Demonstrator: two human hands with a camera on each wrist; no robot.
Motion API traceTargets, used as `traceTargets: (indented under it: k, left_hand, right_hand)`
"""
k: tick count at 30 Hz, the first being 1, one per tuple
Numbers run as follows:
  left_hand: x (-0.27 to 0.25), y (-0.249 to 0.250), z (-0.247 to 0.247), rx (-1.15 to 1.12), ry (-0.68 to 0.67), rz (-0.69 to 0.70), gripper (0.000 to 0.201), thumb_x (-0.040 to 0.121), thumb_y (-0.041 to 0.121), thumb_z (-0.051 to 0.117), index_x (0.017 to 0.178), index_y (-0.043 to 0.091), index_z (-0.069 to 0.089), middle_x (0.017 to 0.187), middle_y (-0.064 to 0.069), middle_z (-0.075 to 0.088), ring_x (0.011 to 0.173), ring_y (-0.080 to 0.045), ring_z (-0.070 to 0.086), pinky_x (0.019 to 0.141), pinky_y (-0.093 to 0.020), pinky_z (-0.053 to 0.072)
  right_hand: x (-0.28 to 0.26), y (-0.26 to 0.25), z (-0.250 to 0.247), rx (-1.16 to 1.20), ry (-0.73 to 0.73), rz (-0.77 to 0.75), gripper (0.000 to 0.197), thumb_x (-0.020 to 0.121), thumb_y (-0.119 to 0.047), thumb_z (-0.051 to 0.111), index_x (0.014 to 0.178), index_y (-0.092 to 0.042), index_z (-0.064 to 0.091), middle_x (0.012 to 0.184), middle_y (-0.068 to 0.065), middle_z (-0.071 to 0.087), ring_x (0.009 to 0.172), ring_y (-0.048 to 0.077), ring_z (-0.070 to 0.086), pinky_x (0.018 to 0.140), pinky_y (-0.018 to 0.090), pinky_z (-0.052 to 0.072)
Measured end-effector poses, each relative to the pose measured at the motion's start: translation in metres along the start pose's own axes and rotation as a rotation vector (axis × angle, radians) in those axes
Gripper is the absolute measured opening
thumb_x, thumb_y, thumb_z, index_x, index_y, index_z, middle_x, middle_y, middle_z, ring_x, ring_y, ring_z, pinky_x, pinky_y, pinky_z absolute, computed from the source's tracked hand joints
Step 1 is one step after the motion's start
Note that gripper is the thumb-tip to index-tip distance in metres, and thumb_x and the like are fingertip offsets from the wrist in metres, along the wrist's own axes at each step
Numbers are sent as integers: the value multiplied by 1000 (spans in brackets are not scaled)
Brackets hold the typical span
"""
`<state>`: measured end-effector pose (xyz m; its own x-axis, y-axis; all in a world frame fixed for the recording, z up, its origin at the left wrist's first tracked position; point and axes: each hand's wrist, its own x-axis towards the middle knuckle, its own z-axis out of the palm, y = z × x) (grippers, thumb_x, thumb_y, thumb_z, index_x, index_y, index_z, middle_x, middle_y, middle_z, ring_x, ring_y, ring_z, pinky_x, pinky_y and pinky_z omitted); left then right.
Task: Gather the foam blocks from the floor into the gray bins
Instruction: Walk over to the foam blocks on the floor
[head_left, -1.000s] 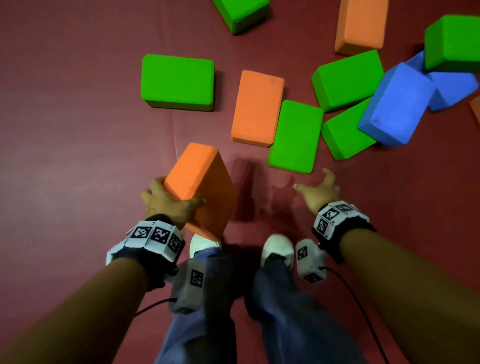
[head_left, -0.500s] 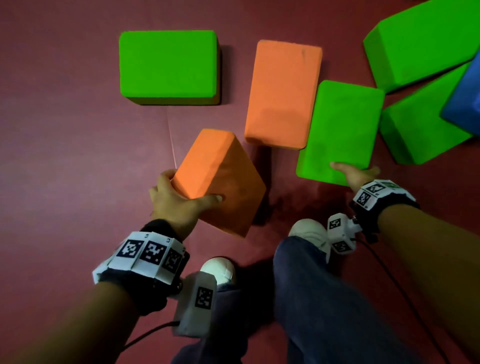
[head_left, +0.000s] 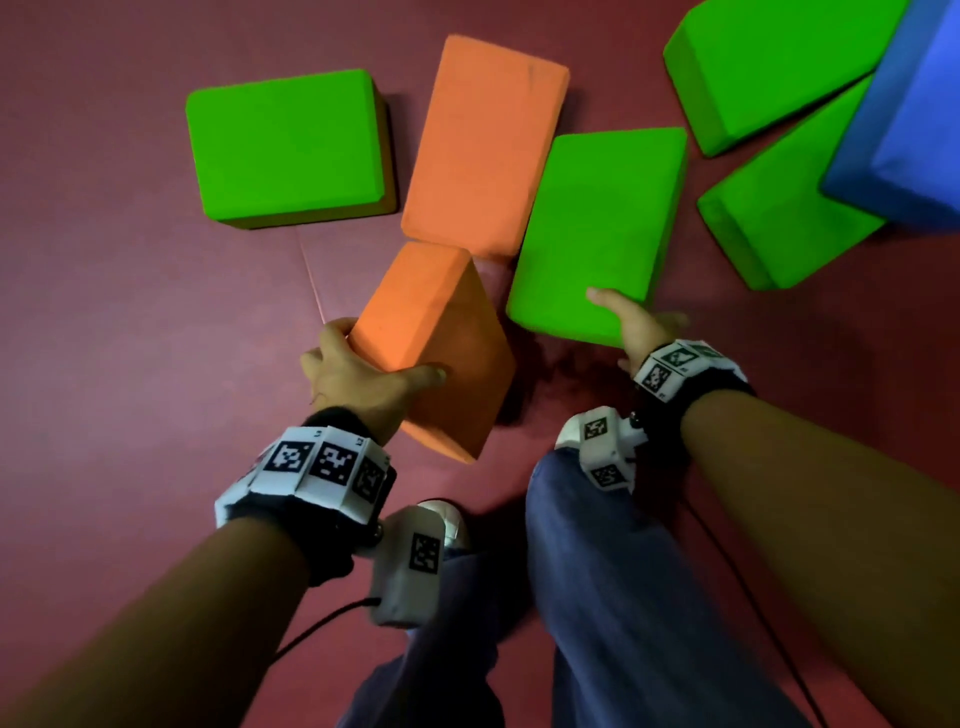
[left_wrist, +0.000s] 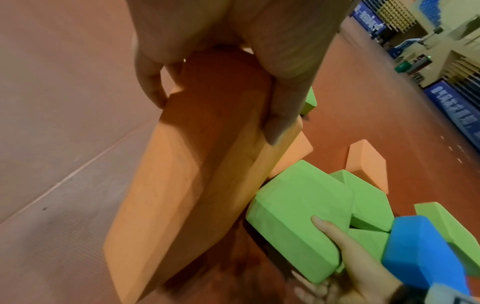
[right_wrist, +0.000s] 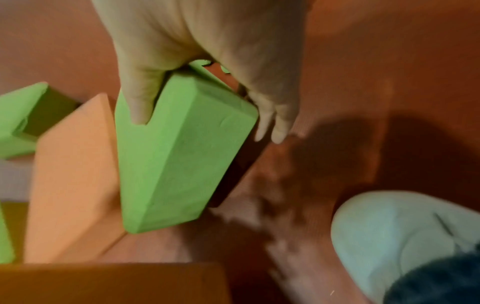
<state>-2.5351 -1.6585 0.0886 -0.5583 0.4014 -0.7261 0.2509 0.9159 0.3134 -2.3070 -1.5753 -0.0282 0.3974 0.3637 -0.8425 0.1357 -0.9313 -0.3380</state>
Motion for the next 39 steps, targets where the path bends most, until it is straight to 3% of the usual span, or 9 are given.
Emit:
traceTargets:
  k: [4, 6, 10, 15, 20, 23, 27, 30, 39]
  left_hand:
    - [-31, 24, -8, 117, -42, 84, 90, 60, 31, 86, 134, 23, 36, 129, -9, 35, 114, -30, 44, 86, -37, 39]
    - [-54, 39, -13, 184, -94, 127, 91, 58, 30, 87, 134, 21, 37, 130, -12, 36, 115, -32, 44, 91, -40, 40]
    - [-121, 79, -22, 231, -227, 230, 119, 25, 53, 76, 132, 19, 36, 129, -13, 44, 115, -34, 47, 96, -48, 43]
    - [-213, 127, -34, 310, -336, 487, 98, 50, 32, 87, 133, 15, 39, 127, -17, 47, 111, -35, 49, 88, -44, 42]
    - [-352, 181, -70, 362, -421, 795, 114, 29, 52, 81, 129, 14, 42, 123, -15, 48, 111, -34, 49, 96, -43, 43]
    - [-440, 193, -95, 338, -452, 1010, 111, 34, 51, 87, 129, 13, 43, 124, -18, 48, 113, -35, 48, 97, -45, 42]
    - [-558, 188, -120, 333, -506, 1286, 91, 50, 27, 92, 126, 10, 45, 123, -20, 49, 113, -34, 49, 96, -42, 41]
    - [-641, 168, -122, 394, -602, 1460, 91, 53, 30, 90, 129, 12, 43, 128, -20, 46, 118, -33, 46, 100, -40, 39]
    - [-863, 44, -57, 635, -998, 1778, 85, 53, 39, 88, 125, 19, 46, 127, -11, 48, 113, -30, 50, 96, -44, 44]
  right_hand:
    - [-47, -10, -37, 105, 63, -14, 77, 59, -38, 83, 113, -14, 33, 96, 2, 55, 74, 16, 56, 63, 29, 47]
    - [-76, -9, -72, 112, 99, -10, 76, 61, -39, 81, 116, -15, 34, 97, 4, 53, 80, 24, 57, 71, 32, 48]
    - [-114, 31, -159, 189, 97, 104, 70, 32, -55, 76, 90, -22, 56, 94, 5, 69, 88, 31, 66, 84, 53, 54]
    - [-189, 113, -268, 259, 268, 187, 109, 18, -67, 82, 110, -11, 62, 107, 7, 69, 96, 29, 66, 86, 47, 54]
    - [-366, 117, -358, 404, 434, 143, 52, 61, -38, 84, 101, -8, 68, 97, 6, 69, 87, 25, 64, 76, 32, 49]
    - [-445, 135, -409, 468, 559, 117, 48, 60, -39, 84, 96, -9, 70, 94, 8, 71, 79, 22, 65, 66, 28, 47]
    - [-558, 181, -470, 399, 817, 40, 98, 37, -71, 72, 115, -13, 61, 111, 11, 63, 100, 27, 62, 86, 38, 52]
    - [-649, 216, -503, 421, 960, 34, 90, 57, -52, 81, 130, -12, 49, 124, 11, 52, 113, 29, 54, 95, 35, 45]
    - [-815, 417, -547, 617, 1244, 228, 83, 68, -50, 77, 135, -17, 42, 132, 9, 52, 119, 25, 51, 95, 28, 38]
